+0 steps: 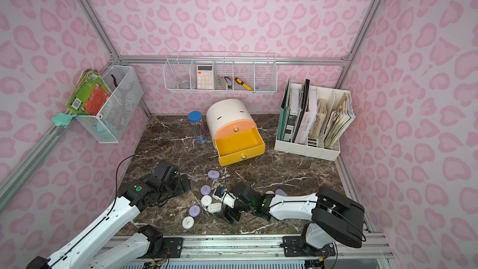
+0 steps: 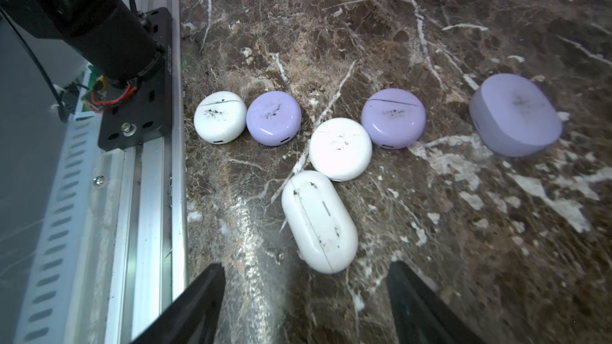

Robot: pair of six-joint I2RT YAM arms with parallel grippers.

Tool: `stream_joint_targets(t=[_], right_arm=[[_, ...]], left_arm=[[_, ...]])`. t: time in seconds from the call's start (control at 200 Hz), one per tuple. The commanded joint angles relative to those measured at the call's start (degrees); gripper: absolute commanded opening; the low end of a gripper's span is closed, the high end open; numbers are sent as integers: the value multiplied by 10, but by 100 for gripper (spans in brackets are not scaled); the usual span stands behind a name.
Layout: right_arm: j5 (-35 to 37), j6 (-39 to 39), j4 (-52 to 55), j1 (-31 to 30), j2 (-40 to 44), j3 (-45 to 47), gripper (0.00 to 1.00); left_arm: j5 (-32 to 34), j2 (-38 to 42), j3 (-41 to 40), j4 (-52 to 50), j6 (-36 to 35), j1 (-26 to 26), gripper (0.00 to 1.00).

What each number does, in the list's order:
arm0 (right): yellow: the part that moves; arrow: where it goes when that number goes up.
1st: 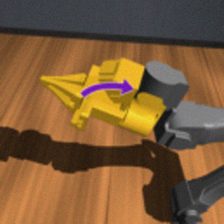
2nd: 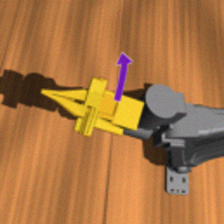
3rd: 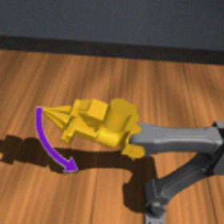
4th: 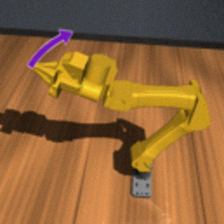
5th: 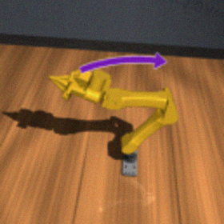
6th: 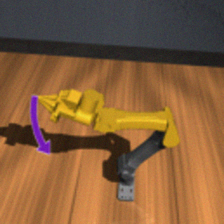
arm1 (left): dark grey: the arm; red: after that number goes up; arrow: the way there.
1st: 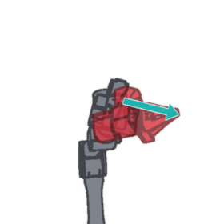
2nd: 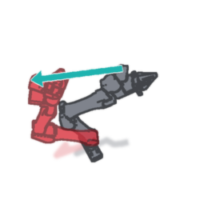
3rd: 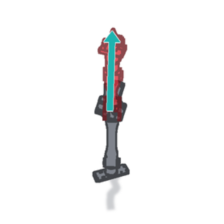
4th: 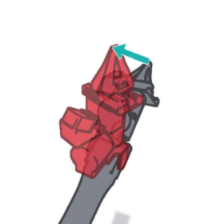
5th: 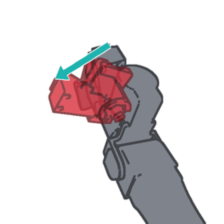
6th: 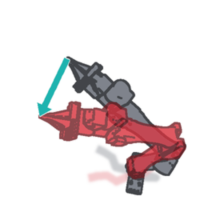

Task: Put the bluetooth earphones in the drawer according to color
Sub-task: Pick up the Bluetooth earphone from the center of the board.

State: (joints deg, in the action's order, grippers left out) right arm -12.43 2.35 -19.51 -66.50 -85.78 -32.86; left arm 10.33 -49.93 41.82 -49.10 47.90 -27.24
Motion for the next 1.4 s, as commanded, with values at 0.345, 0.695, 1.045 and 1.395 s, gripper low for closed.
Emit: stream_joint_targets(t=[0.345,0.695,1.045,1.395], right_arm=[[67,-61,23,-15,-129,-84,89],[105,-21,30,-13,-140,-90,69],[93,27,-4,-13,-131,-76,47],[35,79,-32,52,-22,-35,32]], left_arm=[[14,15,-23,-8,12,11,99],[9,7,-26,8,11,13,99],[6,0,-22,12,10,15,99],[16,3,-20,13,14,14,99]])
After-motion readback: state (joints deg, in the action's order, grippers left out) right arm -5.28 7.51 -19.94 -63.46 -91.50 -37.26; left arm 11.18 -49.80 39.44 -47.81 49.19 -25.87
